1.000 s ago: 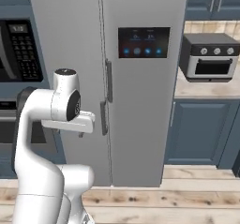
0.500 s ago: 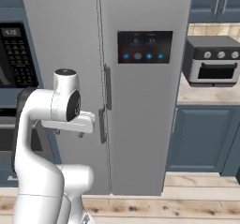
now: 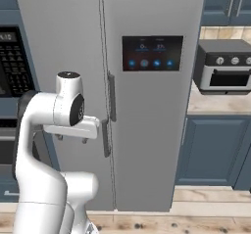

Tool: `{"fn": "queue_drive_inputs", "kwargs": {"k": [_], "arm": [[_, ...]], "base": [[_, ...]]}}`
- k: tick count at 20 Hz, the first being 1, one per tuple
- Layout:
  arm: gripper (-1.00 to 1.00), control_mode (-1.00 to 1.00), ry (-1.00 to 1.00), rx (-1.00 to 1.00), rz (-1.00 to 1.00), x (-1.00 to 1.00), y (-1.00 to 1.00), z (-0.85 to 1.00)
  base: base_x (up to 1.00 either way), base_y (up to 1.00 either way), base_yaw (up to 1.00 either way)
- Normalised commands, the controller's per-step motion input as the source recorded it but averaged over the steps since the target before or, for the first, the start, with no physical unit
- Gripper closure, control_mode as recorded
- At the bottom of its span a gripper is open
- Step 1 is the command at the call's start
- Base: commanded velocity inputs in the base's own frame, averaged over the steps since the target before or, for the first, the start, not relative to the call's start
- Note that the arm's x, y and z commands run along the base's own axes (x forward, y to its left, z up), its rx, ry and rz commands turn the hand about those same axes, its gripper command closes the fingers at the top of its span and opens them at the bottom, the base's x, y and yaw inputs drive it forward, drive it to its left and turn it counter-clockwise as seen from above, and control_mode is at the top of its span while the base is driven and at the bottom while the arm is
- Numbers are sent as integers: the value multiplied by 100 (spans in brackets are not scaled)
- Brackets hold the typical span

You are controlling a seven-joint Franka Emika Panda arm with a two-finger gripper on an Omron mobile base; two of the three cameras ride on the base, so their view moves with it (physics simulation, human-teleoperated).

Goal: Place one of the steaks on the plate and the other in the bowl. Then place the bowl in the fridge.

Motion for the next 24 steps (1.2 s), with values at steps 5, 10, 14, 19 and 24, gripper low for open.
{"fn": "queue_drive_inputs", "kwargs": {"k": [5, 10, 14, 19, 24], "arm": [[-100, -100, -11, 0, 0, -16, 0, 0], [-100, -100, -36, 0, -6, -4, -6, 3], [-100, -100, -23, 2, -6, 2, -34, 16], [-100, -100, -9, 6, 0, 12, -44, 22], [-100, -100, -2, 0, 0, 30, -4, 29]], "base": [[-3, 0, 1], [0, 0, 0], [0, 0, 0], [0, 0, 0], [0, 0, 0]]}}
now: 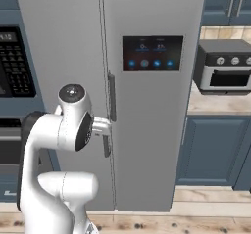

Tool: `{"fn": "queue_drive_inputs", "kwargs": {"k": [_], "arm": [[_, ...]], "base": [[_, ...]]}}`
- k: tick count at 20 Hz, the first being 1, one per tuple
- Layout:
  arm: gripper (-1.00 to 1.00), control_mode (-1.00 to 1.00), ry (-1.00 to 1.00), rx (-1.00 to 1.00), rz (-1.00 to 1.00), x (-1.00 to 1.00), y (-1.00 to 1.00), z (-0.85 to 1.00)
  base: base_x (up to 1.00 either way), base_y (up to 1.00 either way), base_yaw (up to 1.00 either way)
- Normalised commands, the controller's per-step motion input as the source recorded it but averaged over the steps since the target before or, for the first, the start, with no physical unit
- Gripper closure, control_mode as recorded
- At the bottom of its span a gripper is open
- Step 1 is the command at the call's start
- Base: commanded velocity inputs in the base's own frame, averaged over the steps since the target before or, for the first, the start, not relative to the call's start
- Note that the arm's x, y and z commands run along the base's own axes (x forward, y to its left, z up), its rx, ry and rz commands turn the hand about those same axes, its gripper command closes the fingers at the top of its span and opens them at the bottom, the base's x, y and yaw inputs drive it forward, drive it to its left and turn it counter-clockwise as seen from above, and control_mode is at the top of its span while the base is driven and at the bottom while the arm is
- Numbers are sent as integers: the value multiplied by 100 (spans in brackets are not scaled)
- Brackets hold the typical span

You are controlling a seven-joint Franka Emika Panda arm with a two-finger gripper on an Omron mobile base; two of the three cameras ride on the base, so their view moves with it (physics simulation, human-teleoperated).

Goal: Place one of the steaks on the plate and the other in the bowl. Then place the bowl in the fridge.

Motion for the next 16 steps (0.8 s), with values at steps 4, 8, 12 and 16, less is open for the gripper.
{"fn": "queue_drive_inputs", "kwargs": {"k": [4, 8, 12, 16], "arm": [[-100, -100, -4, 0, 0, 26, 0, 27], [-100, -100, 0, 0, 0, 34, -1, 2], [-100, -100, 0, 0, 0, 56, -1, 0], [-100, -100, 0, 0, 0, 50, -2, 0]], "base": [[0, 0, 0], [0, 0, 0], [0, 0, 0], [0, 0, 0]]}}
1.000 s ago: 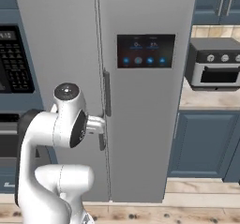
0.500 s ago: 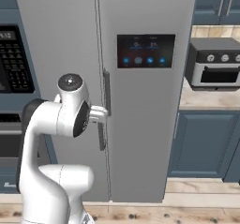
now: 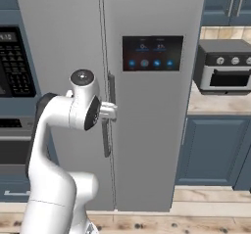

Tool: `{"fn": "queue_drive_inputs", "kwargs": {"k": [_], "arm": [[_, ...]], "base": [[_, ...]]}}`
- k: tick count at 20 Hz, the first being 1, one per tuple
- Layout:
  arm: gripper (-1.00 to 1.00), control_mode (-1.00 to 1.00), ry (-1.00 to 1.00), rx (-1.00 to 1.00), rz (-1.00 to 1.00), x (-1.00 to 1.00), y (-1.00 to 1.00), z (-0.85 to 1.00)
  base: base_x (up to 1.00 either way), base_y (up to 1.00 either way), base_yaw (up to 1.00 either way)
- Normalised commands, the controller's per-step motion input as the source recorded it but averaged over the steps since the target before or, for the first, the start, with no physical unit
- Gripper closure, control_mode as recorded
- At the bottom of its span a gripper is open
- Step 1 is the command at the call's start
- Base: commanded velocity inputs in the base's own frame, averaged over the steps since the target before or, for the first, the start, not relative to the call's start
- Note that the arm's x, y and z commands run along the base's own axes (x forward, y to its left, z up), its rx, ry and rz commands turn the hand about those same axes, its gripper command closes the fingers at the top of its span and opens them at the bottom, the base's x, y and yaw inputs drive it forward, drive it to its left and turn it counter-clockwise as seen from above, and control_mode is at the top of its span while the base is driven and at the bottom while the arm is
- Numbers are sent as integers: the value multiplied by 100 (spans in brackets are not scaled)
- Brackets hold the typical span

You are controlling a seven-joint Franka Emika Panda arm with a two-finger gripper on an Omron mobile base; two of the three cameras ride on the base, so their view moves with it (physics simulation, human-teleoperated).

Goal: Place one of the steaks on the plate and the other in the bowl. Then place the bowl in the fridge.

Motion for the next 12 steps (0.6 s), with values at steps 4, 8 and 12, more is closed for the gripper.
{"fn": "queue_drive_inputs", "kwargs": {"k": [4, 8, 12], "arm": [[-100, -100, -1, 3, 1, 53, -7, 0], [-100, -100, -6, 2, 4, 50, 0, -4], [-100, -100, -17, 4, 5, 43, 0, -11]], "base": [[0, 0, 0], [0, 0, 0], [0, 0, 0]]}}
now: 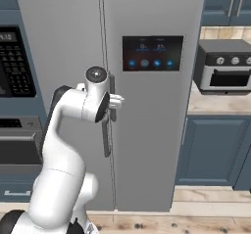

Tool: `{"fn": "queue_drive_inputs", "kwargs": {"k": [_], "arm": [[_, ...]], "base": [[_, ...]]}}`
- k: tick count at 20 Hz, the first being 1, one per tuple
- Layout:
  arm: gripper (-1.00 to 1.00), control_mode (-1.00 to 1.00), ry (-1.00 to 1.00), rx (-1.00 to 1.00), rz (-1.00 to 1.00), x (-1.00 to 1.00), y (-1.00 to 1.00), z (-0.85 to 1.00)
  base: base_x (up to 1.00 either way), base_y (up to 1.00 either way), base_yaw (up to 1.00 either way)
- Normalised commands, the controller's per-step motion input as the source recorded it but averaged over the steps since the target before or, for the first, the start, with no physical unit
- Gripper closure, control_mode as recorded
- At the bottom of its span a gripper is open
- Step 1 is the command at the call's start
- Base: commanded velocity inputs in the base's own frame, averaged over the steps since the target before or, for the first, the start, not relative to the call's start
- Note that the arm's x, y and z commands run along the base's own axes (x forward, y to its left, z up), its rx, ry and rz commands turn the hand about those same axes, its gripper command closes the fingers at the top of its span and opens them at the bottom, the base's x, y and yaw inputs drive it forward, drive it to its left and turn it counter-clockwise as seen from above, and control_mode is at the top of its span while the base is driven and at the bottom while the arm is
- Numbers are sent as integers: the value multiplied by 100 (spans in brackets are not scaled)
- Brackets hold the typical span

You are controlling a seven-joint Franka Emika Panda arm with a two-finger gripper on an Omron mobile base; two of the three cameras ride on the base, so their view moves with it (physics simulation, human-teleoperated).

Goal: Place one of the steaks on the plate and the other in the bowl. Then place the bowl in the fridge.

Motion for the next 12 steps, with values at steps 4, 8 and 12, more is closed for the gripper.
{"fn": "queue_drive_inputs", "kwargs": {"k": [4, 8, 12], "arm": [[-100, -100, -22, 4, 5, 33, 0, -18], [-100, -100, -16, 1, 2, 24, 0, -13], [-100, -100, -3, 0, 0, 36, 0, -8]], "base": [[0, 0, 0], [0, 0, 0], [0, 0, 0]]}}
